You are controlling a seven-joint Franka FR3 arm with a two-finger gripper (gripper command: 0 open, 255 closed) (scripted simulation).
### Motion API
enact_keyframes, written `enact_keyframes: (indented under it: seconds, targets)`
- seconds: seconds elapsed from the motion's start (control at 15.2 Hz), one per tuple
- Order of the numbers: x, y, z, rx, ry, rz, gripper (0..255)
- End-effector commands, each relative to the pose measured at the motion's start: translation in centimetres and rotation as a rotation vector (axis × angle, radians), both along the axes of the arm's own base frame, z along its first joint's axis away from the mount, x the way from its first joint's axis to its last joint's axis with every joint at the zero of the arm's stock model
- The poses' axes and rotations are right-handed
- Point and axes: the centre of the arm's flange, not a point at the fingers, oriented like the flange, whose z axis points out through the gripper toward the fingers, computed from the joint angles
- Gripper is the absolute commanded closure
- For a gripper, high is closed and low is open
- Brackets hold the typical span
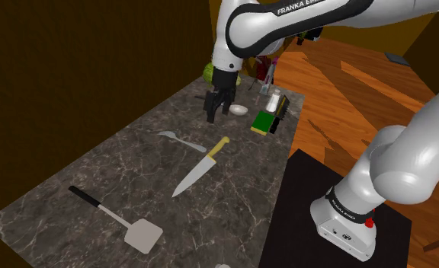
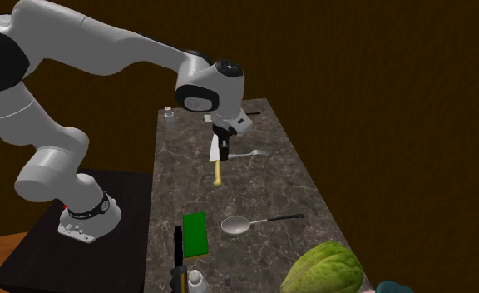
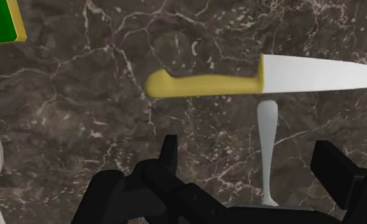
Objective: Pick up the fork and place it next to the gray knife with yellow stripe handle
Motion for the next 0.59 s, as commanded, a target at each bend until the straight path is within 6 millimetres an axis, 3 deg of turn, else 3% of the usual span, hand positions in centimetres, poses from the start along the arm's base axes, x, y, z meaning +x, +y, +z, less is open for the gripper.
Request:
enact_keyframes:
  seconds: [0.0, 0.53]
  targets:
    - [2.0, 1.7, -1.6, 0.005, 0.002, 0.013, 0]
    - [7.6, 8.0, -6.5, 0.021, 0.009, 0.063, 0]
